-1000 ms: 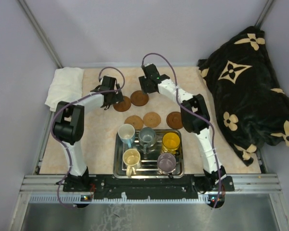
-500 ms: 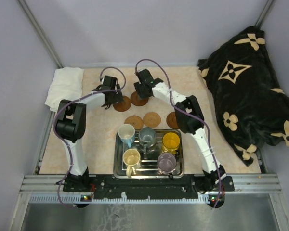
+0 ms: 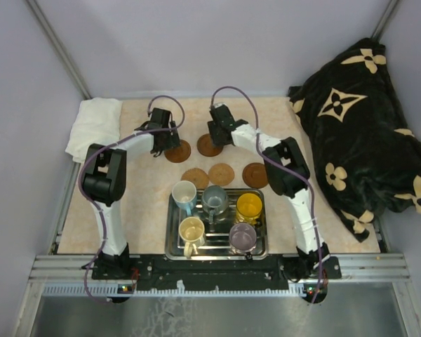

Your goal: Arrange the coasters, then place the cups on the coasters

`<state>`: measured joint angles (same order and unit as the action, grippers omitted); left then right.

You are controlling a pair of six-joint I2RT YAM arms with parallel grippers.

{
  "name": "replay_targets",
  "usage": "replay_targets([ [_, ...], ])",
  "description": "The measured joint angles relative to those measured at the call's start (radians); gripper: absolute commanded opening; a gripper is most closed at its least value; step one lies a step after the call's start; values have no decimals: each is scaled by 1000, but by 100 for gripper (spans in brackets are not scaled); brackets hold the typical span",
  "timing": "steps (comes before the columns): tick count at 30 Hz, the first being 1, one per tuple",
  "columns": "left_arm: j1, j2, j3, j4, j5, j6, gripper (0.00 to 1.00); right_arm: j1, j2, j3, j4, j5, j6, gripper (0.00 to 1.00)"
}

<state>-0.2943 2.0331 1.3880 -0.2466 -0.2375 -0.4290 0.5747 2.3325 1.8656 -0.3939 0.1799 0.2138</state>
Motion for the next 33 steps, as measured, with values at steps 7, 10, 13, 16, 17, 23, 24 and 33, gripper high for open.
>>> replay_targets([
  [7,0,2,5,0,27,0,80,-108,-115,-192,56,-40,49,45],
  [10,0,2,5,0,30,-1,81,-131,-135,-223,65,-49,48,45],
  [13,0,2,5,0,32,0,80,-130,-136,-224,65,-51,41,45],
  [16,0,2,5,0,34,1,79,-128,-136,-224,65,-51,39,45],
  [17,0,2,7,-2,37,3,77,-128,-136,-224,64,-50,39,46],
  [23,-11,35,59,-13,72,11,71,-128,-173,-282,78,-43,43,60],
  [24,-14,41,67,-13,77,12,70,-127,-188,-300,77,-40,42,60],
  [33,-25,90,133,2,174,-2,62,-125,-386,-449,-5,38,39,61],
])
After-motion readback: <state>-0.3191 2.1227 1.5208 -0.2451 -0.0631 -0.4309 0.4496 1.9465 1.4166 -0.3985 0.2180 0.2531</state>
